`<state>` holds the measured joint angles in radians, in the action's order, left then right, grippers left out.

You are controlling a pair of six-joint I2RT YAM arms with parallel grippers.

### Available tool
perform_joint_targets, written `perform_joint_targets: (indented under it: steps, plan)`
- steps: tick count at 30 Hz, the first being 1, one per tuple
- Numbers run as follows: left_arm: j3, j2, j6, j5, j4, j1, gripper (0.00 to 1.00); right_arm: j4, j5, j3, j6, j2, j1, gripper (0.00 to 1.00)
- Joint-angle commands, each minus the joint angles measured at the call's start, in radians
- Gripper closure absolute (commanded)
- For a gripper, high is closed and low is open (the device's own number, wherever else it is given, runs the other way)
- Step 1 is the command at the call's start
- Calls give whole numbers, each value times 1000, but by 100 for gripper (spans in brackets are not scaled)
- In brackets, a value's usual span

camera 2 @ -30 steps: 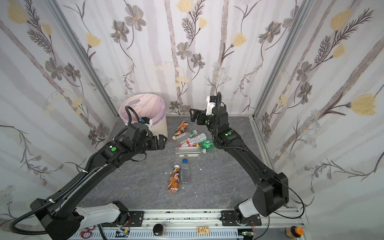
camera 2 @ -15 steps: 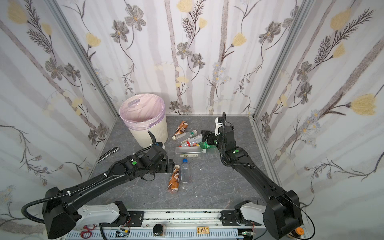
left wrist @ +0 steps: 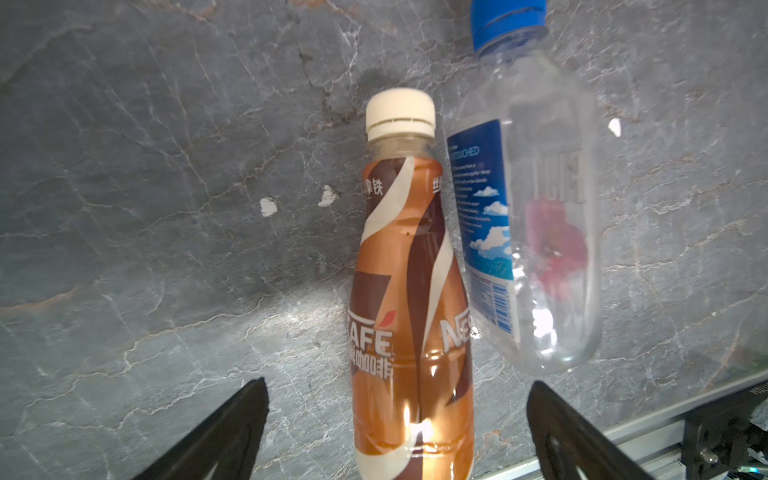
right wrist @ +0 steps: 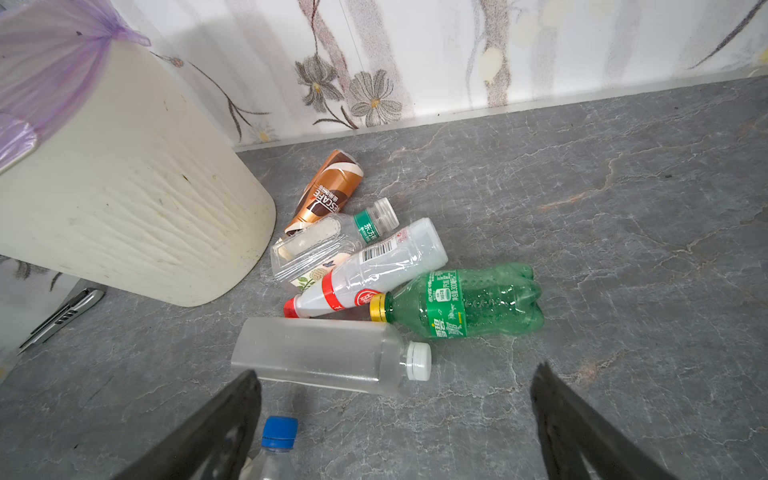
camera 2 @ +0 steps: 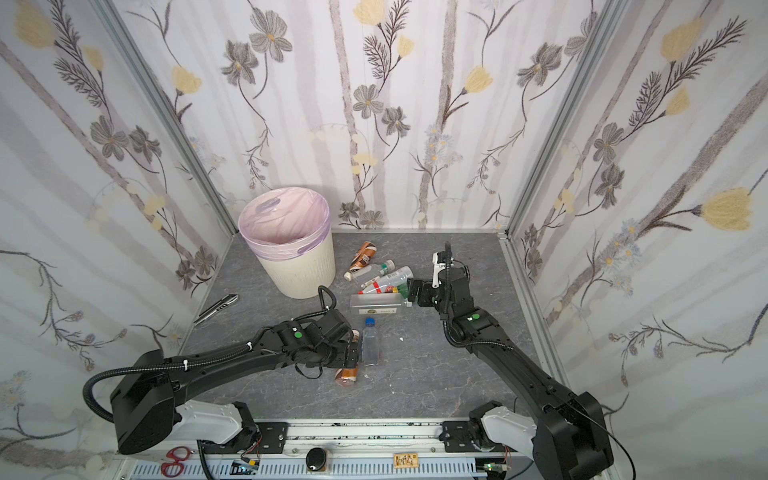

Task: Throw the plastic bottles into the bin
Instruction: 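Lower both grippers back toward the remaining bottle pile, then close the left gripper on the brown Nescafe coffee bottle and lift it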

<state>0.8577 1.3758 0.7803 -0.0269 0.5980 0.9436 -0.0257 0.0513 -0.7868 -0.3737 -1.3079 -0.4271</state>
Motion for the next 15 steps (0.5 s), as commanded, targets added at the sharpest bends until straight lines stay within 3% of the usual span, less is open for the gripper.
perform_joint_targets:
  steps: [1,7,15]
  plan:
    - [-17,10,25,-6,-32,0,3,52,-20,7,1,5,-2,0]
    - [-51,38,33,-28,-65,0,10,66,-27,19,1,-3,-2,0]
    - [-51,107,-5,-25,-95,-9,28,85,-31,26,-9,-6,-2,0]
